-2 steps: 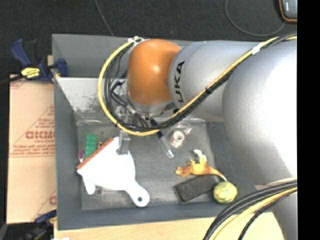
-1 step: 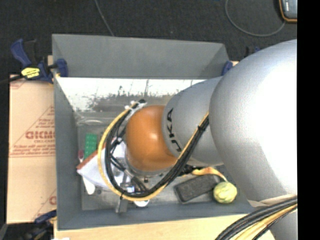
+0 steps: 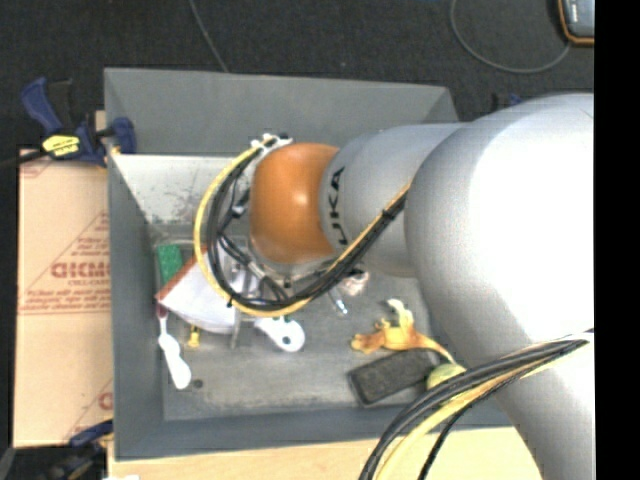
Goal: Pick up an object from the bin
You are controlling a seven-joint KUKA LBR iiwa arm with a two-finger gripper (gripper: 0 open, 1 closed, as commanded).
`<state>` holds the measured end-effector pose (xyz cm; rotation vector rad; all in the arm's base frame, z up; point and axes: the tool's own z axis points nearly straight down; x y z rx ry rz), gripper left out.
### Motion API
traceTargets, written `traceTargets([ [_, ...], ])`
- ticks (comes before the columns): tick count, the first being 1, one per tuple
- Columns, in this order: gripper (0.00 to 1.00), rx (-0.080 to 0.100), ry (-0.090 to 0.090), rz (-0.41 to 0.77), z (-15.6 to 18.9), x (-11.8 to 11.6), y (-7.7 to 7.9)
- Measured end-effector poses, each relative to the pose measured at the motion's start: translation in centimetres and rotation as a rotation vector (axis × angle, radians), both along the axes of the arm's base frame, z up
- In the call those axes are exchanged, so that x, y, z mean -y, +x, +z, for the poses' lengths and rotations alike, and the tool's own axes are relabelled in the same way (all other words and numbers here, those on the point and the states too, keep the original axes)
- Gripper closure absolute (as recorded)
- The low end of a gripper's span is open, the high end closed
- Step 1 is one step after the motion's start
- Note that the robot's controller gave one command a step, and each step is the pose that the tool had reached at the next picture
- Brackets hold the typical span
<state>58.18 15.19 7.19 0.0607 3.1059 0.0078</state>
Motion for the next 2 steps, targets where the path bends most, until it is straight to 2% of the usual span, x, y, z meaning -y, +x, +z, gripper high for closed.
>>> traceTargets([
  [1, 1.0, -0.04, -0.001, -0.205, 0.02, -4.37, -9.7],
  [2, 1.0, -0.04, 0.0, -0.206, 0.04, -4.36, -9.7],
])
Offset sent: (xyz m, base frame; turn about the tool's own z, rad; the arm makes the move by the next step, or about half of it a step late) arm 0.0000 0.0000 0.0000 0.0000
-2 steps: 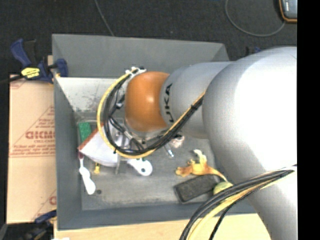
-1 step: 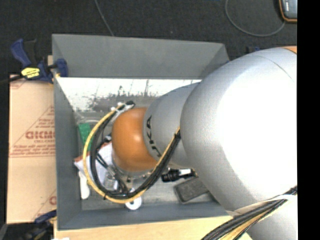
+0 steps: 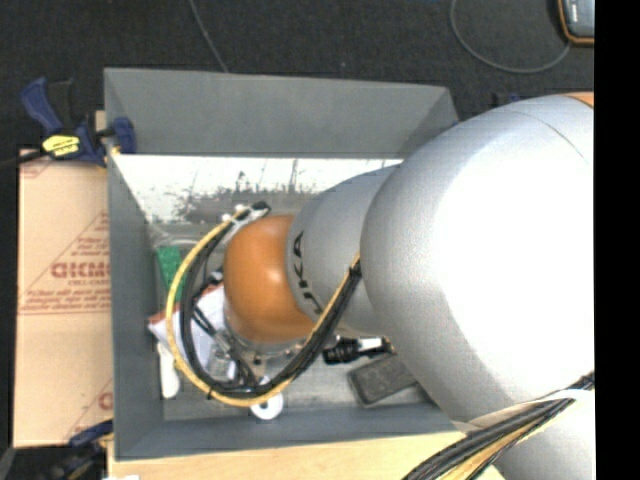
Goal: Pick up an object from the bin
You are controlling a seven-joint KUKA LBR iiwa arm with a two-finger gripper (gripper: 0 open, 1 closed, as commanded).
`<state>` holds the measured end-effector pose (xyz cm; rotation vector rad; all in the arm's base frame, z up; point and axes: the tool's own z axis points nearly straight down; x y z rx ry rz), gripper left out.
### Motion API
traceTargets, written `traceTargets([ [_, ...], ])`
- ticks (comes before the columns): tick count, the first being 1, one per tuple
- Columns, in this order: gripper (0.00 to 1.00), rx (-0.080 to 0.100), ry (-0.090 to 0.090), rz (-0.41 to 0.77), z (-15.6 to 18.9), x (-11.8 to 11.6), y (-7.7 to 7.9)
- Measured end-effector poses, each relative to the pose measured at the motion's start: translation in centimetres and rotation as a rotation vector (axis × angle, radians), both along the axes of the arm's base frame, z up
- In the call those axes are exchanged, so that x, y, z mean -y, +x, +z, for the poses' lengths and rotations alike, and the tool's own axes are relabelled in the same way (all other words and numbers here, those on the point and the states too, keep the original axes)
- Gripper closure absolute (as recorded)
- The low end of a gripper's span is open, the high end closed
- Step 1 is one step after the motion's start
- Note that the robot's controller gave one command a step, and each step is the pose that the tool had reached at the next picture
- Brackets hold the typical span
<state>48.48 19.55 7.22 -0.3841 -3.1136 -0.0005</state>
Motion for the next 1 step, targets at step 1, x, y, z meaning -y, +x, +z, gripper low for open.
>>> traceTargets([
  [1, 1.0, -0.002, 0.0, 0.0, 0.71, 0.03, -0.07],
])
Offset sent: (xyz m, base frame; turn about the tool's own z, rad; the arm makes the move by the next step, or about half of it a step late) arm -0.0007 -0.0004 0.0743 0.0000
